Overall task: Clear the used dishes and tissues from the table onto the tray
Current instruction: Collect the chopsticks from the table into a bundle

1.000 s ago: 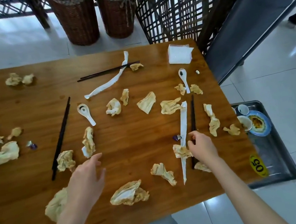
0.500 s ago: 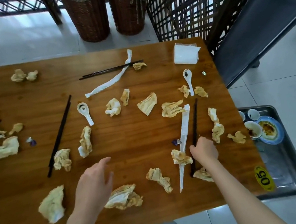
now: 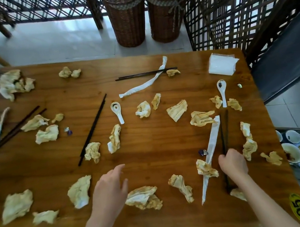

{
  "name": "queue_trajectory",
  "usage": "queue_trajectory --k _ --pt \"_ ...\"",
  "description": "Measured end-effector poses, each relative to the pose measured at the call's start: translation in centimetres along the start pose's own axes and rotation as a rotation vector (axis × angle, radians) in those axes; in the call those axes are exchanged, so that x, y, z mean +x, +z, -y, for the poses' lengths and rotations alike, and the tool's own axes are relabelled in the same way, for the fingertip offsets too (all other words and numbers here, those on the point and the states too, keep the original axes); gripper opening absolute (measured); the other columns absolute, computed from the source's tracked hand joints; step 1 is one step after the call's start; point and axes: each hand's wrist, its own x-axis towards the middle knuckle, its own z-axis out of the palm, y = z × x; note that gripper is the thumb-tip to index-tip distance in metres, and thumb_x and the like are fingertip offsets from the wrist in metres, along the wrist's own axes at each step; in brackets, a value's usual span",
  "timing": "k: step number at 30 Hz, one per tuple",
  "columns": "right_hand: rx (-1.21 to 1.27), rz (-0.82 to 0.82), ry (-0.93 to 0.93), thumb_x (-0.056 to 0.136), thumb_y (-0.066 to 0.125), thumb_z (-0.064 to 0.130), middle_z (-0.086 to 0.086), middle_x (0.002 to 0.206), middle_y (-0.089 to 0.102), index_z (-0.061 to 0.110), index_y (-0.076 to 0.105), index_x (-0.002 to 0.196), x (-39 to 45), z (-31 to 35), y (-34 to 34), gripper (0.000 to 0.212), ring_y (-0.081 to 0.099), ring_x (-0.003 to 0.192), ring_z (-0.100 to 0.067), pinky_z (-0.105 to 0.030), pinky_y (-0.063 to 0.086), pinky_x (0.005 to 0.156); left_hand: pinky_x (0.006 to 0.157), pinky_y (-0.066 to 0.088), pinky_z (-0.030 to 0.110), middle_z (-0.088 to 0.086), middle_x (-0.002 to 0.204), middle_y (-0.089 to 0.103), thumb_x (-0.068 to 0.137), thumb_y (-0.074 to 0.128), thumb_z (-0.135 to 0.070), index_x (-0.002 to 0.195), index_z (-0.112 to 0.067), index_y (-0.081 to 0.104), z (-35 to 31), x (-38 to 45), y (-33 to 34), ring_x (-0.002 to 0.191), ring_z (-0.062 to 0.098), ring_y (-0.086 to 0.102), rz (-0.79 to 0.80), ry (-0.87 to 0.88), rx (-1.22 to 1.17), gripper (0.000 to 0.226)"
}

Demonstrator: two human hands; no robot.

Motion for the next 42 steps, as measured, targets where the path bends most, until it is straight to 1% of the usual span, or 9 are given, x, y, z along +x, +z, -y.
queue_trajectory --k 4,11,13,16,21,26,30,36,42 --pt "0.070 -0.088 0.022 0.099 0.038 0.021 -0.008 0.082 0.056 0.004 0.053 0.100 -0.6 1.2 -0.6 0.022 0.055 0.072 -0.023 -0.032 0.042 0.056 0.083 0.052 0.022 -0.008 0.113 0.064 0.089 0.059 -0.027 0.136 -0.026 0.046 0.4 -0.4 0.2 0.097 0.008 0.060 -0.015 -0.043 -0.028 0.048" --pt "0.171 -0.223 -0.034 0.101 0.033 0.018 -0.018 0.097 0.062 0.005 0.044 0.119 -1.4 4.0 -1.9 0.025 0.048 0.071 -0.022 -0.027 0.030 0.047 0.085 0.052 0.026 -0.006 0.117 0.062 0.090 0.058 -0.029 0.136 -0.026 0.046 2.0 0.4 0.1 0.105 0.011 0.058 -0.044 -0.101 -0.047 0.047" --pt "0.203 -0.207 -0.107 0.101 0.031 0.018 -0.018 0.107 0.063 0.007 0.042 0.128 -2.2 5.2 -1.7 0.031 0.056 0.080 -0.026 -0.030 0.041 0.054 0.085 0.053 0.026 -0.005 0.118 0.062 0.090 0.058 -0.028 0.135 -0.024 0.047 2.8 1.1 -0.1 0.106 0.013 0.058 -0.046 -0.093 -0.048 0.046" --pt "0.216 -0.170 -0.194 0.101 0.030 0.018 -0.016 0.123 0.059 0.011 0.037 0.138 -3.7 7.6 -1.1 0.039 0.059 0.105 -0.035 -0.041 0.050 0.076 0.087 0.053 0.028 -0.003 0.119 0.063 0.090 0.059 -0.027 0.133 -0.022 0.051 4.2 2.9 -0.4 0.108 0.014 0.058 -0.053 -0.091 -0.034 0.044" --pt "0.225 -0.112 -0.261 0.101 0.029 0.019 -0.014 0.123 0.059 0.013 0.039 0.137 -6.4 11.9 0.9 0.038 0.057 0.109 -0.035 -0.044 0.050 0.085 0.082 0.053 0.031 0.001 0.114 0.063 0.091 0.054 -0.022 0.124 -0.017 0.058 7.5 8.3 -1.4 0.101 0.017 0.059 -0.050 -0.135 -0.006 0.033" --pt "0.232 -0.052 -0.248 0.100 0.028 0.018 -0.014 0.114 0.062 0.012 0.040 0.133 -8.8 15.5 3.4 0.036 0.062 0.095 -0.032 -0.041 0.055 0.073 0.084 0.051 0.033 0.006 0.121 0.059 0.092 0.053 -0.021 0.128 -0.013 0.054 10.3 14.2 -1.5 0.108 0.022 0.056 -0.044 -0.192 0.009 0.037" --pt "0.243 -0.026 -0.219 0.100 0.029 0.017 -0.013 0.113 0.063 0.011 0.040 0.133 -10.7 17.1 5.2 0.035 0.063 0.093 -0.029 -0.043 0.057 0.072 0.083 0.053 0.033 0.007 0.122 0.056 0.091 0.056 -0.024 0.130 -0.014 0.050 11.2 16.8 -0.8 0.109 0.023 0.057 -0.022 -0.172 0.021 0.041" --pt "0.240 -0.014 -0.186 0.100 0.029 0.017 -0.010 0.103 0.063 0.011 0.041 0.132 -12.0 17.7 7.1 0.035 0.063 0.084 -0.025 -0.038 0.055 0.065 0.074 0.051 0.034 0.007 0.111 0.057 0.090 0.059 -0.024 0.120 -0.012 0.051 11.2 19.5 -0.7 0.100 0.026 0.060 -0.001 -0.114 0.023 0.034" --pt "0.211 -0.010 -0.162 0.100 0.031 0.017 -0.008 0.111 0.063 0.011 0.043 0.131 -12.8 17.9 7.9 0.034 0.061 0.088 -0.021 -0.028 0.048 0.061 0.075 0.051 0.035 0.010 0.105 0.059 0.088 0.061 -0.016 0.108 -0.009 0.054 11.5 20.1 -0.7 0.097 0.029 0.060 0.014 -0.152 -0.014 0.022"
